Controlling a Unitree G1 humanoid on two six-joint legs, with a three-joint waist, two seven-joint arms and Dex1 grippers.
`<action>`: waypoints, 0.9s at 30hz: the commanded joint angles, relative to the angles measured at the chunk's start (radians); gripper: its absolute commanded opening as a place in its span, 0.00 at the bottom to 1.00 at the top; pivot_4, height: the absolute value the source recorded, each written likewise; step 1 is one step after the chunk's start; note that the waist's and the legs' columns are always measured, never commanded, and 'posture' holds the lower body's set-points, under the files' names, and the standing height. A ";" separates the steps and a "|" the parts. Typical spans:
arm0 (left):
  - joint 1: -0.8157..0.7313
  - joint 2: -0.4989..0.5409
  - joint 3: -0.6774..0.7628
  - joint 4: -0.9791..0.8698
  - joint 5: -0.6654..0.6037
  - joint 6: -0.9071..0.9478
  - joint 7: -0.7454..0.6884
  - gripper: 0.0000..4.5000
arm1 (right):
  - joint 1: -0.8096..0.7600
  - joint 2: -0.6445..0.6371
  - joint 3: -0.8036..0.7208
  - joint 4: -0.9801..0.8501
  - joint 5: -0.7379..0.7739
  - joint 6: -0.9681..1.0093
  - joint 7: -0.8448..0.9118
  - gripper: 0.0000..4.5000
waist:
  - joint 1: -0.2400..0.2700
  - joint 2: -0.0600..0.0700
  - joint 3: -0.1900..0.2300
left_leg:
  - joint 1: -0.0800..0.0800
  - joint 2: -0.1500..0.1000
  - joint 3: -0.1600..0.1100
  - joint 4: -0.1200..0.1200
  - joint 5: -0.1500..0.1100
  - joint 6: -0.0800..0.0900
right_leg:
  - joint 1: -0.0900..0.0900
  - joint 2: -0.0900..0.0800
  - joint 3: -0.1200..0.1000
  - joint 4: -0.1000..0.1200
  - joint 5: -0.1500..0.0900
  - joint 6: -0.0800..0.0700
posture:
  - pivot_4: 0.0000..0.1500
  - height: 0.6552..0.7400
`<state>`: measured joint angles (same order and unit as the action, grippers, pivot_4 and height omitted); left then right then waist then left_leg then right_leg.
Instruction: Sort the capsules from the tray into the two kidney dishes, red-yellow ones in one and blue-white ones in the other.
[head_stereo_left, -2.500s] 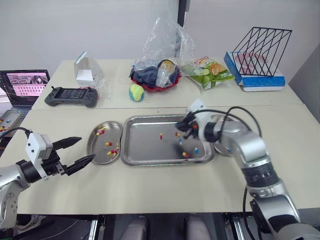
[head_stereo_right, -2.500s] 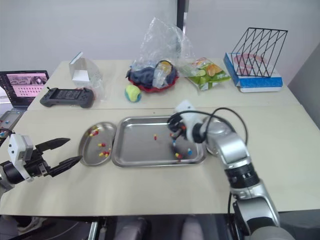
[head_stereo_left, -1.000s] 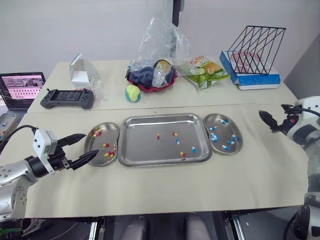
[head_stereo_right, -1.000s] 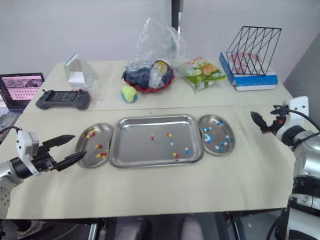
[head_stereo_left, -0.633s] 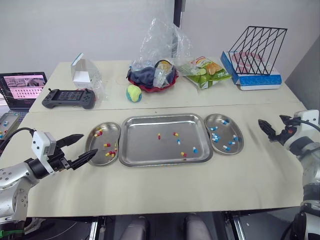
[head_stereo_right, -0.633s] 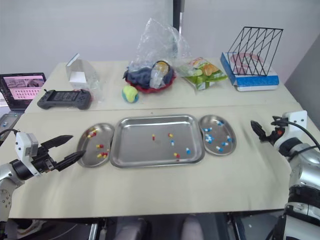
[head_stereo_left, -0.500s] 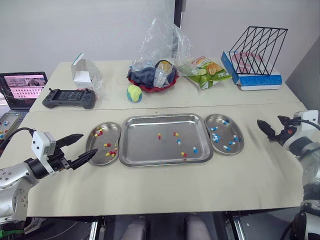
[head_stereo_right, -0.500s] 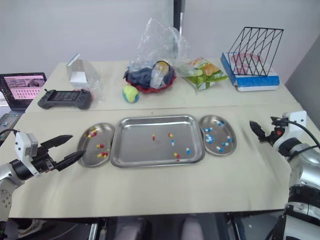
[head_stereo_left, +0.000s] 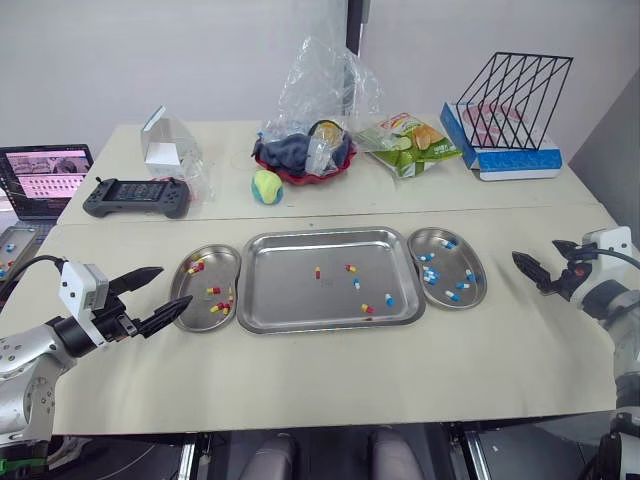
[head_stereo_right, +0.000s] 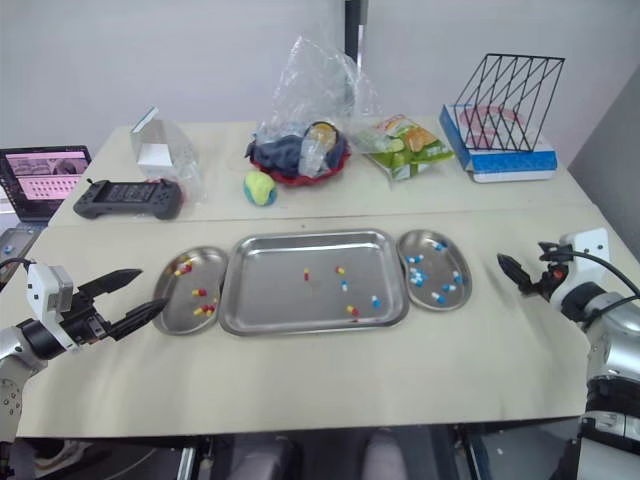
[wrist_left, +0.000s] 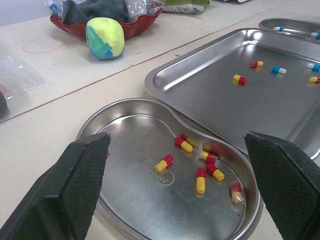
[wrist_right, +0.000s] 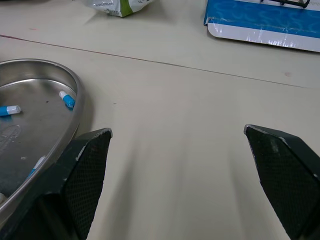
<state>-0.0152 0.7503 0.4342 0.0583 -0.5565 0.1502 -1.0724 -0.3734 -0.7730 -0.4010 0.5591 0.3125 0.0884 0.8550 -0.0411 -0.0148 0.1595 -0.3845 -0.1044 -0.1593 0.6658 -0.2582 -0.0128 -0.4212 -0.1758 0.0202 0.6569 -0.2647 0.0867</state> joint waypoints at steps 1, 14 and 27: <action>-0.036 0.027 0.042 0.002 -0.041 0.020 -0.007 1.00 | 0.093 -0.041 0.006 -0.201 0.122 0.093 0.190 0.99 | 0.005 0.000 0.000 | -0.001 0.000 0.000 0.000 0.000 0.000 | 0.000 0.000 0.000 0.000 0.000 0.000 | 1.00 1.00; -0.312 0.084 -0.131 0.137 0.017 0.080 -0.116 1.00 | 0.397 -0.148 -0.128 -0.678 0.386 0.463 0.307 0.99 | 0.024 0.000 0.000 | 0.000 0.000 0.000 0.004 -0.004 0.007 | 0.001 0.000 0.000 0.000 0.001 0.001 | 1.00 1.00; -0.734 -0.074 -0.444 0.464 0.254 0.039 -0.150 1.00 | 0.549 -0.057 -0.218 -0.974 0.483 0.506 0.160 0.99 | 0.029 -0.003 0.001 | -0.004 -0.002 0.000 0.014 -0.005 0.008 | 0.004 0.000 -0.002 0.001 0.003 0.003 | 1.00 1.00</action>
<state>-0.7166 0.6699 -0.0054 0.5053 -0.3246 0.2185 -1.2056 0.1706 -0.8318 -0.5911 -0.3781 0.7703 0.5950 1.0306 -0.0123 -0.0177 0.1602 -0.3885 -0.1060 -0.1597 0.6799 -0.2616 -0.0070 -0.4175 -0.1759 0.0182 0.6583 -0.2614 0.0903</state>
